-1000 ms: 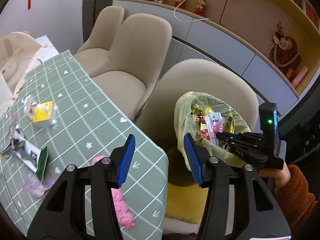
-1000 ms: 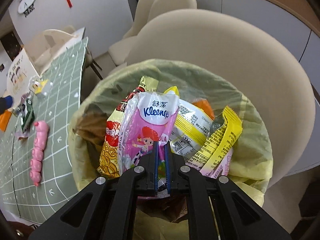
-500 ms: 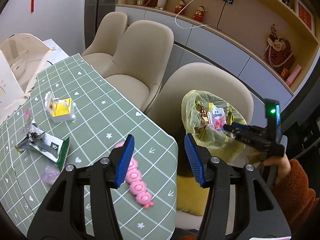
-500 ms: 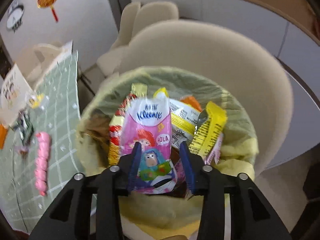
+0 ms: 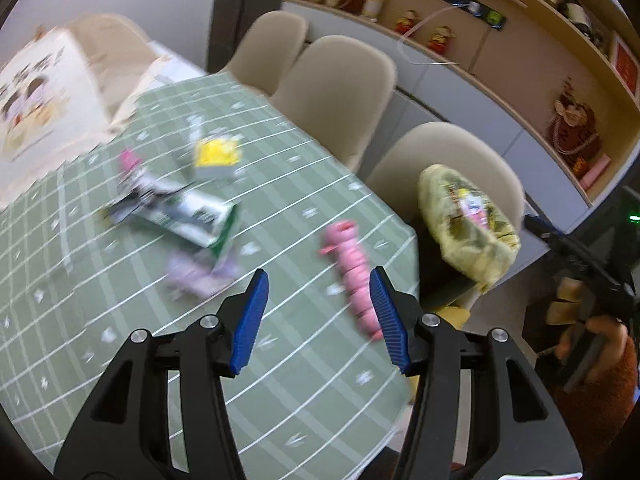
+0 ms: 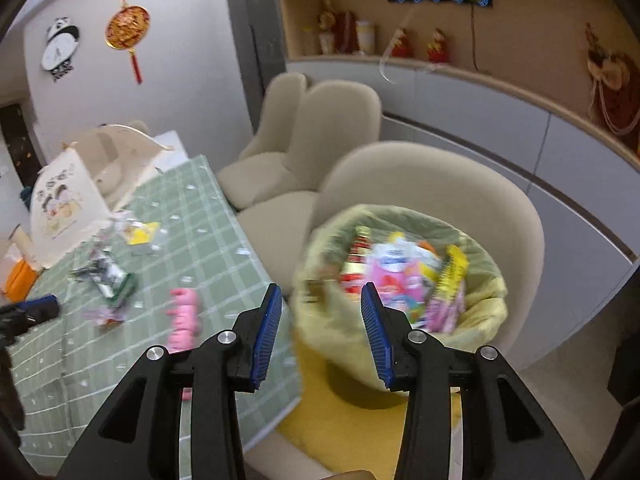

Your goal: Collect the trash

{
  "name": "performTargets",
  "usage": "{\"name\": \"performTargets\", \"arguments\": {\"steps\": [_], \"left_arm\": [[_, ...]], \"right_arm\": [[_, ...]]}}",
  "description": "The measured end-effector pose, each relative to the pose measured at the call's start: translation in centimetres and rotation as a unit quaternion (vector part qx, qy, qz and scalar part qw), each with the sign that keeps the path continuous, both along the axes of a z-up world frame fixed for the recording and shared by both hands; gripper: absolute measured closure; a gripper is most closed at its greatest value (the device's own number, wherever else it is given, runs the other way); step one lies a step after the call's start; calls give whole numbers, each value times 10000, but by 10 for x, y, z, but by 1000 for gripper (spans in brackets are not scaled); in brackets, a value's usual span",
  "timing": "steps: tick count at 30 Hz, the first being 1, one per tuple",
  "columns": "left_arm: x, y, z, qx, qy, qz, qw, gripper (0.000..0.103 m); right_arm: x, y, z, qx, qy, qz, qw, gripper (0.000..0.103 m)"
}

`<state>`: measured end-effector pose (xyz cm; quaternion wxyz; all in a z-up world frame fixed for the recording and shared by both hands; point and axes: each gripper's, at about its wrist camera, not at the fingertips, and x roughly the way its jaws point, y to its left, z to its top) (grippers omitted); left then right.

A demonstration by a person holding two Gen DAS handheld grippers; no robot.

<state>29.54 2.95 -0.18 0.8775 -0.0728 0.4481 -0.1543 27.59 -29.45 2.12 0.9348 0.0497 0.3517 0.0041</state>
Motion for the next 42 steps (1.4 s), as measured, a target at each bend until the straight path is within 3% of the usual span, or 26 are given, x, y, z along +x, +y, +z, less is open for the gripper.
{"name": "performTargets", "arguments": {"steps": [10,16,19,28,33,38,42], "left_arm": [[-25,119,-33,-81,439,953,9944,53],[-24,174,-43,-199,462,1350,9896,53],[-20,194,-48,-286,426,1425,9885,53],[29,204,-55,-1017,224,1246,9867,51],[58,199,-57,-891,287,1240,9879,51],[60,209,-62,-682,289,1329,9884,51],[51,232,-66,-631,330,1573,9850,51]], "right_arm": [[-27,92,-7,-39,16,319,9995,63],[-32,124,-27,296,105,349,9989,53],[-28,143,-37,159,273,526,9981,49],[-6,175,-52,-595,633,907,9921,49],[15,184,-65,-427,841,1081,9897,49],[41,224,-62,-654,666,1589,9829,49],[81,275,-58,-663,490,2476,9653,49]]}}
